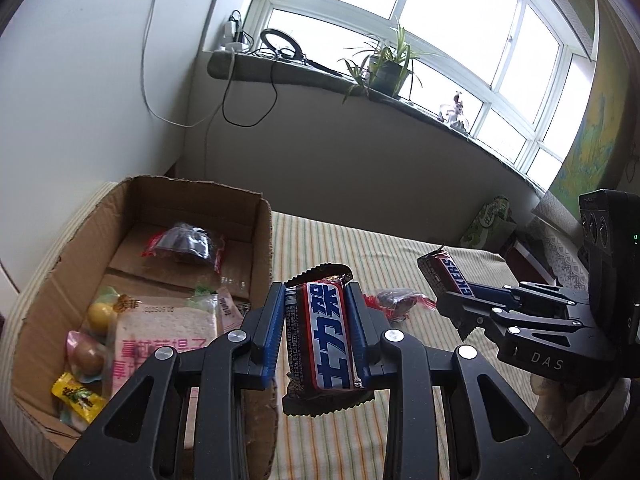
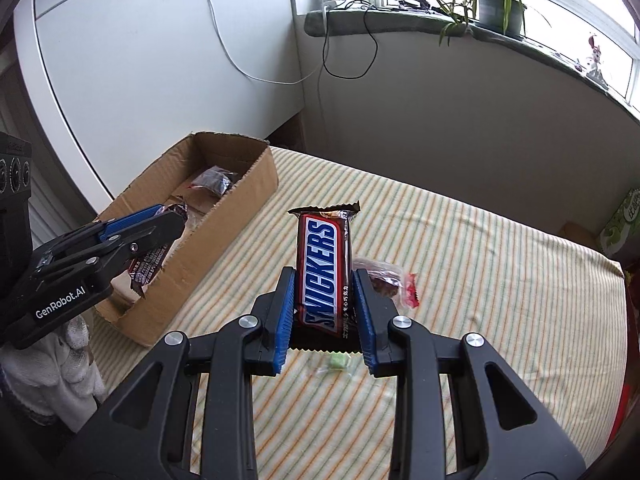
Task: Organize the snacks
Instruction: 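Carry both Snickers bars up and over the cardboard box, then open both tools to drop the Snickers bars into the box, then move the right tool down around the clear red-edged chocolate bag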
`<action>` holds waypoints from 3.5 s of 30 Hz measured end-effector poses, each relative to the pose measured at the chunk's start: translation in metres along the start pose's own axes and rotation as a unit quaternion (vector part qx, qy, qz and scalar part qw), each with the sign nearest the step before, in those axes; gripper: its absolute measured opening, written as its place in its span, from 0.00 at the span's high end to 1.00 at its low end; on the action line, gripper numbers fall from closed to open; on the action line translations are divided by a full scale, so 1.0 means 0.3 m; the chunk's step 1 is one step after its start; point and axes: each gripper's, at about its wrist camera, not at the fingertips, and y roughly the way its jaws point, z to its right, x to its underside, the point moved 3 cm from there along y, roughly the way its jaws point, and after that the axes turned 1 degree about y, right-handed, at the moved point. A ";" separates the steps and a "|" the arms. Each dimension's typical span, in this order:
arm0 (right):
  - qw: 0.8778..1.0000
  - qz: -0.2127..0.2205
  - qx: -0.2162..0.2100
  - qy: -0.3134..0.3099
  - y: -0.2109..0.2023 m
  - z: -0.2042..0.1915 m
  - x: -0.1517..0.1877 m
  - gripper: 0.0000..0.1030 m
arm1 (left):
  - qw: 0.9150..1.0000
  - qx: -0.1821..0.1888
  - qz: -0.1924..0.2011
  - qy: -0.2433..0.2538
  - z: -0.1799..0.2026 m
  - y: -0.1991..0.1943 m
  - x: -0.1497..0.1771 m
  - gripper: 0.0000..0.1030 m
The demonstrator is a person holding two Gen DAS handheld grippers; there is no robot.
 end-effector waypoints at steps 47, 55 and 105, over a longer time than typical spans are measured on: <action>0.995 -0.031 -0.049 -0.082 0.238 -0.381 -0.153 0.69 | 0.993 -0.086 0.035 -0.072 -0.324 -0.119 -0.017 0.63; 0.997 -0.018 -0.032 -0.074 0.202 -0.323 -0.150 0.41 | 0.993 -0.083 0.039 -0.070 -0.309 -0.125 -0.020 0.61; 0.989 -0.106 -0.074 0.078 0.281 0.255 0.001 0.20 | 0.982 0.078 -0.136 0.107 0.283 0.227 0.195 0.51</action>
